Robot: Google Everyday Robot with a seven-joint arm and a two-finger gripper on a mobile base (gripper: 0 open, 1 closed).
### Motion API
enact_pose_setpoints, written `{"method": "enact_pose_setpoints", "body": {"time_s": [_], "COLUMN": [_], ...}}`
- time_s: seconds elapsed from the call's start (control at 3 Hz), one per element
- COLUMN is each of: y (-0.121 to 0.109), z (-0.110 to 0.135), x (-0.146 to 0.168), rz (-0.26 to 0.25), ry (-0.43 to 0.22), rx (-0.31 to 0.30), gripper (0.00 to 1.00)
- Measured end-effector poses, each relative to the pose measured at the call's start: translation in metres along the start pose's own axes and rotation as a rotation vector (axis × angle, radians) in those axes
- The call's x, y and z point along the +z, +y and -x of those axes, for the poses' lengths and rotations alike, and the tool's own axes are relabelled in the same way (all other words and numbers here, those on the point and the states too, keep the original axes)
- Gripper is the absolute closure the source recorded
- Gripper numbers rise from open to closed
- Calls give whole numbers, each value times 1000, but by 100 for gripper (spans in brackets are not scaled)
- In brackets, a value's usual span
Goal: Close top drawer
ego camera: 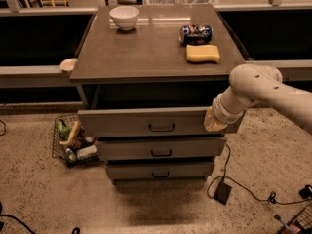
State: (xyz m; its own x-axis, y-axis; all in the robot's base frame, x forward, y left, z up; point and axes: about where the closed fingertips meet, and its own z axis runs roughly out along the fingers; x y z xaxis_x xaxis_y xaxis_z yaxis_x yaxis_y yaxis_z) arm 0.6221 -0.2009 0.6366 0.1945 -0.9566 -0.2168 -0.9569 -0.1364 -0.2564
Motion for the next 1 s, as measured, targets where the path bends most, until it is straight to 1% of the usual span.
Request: {"method": "enact_pose_setpoints", "body": {"time_s": [0.33, 0.67, 1.0], "y": [0, 7, 13], "z": [1, 2, 2], "x": [-6, -12, -17], "rz": [-10, -10, -7], "ry": [2, 2, -2], "rx": [-4, -6, -6], "gripper": [34, 10, 0]}}
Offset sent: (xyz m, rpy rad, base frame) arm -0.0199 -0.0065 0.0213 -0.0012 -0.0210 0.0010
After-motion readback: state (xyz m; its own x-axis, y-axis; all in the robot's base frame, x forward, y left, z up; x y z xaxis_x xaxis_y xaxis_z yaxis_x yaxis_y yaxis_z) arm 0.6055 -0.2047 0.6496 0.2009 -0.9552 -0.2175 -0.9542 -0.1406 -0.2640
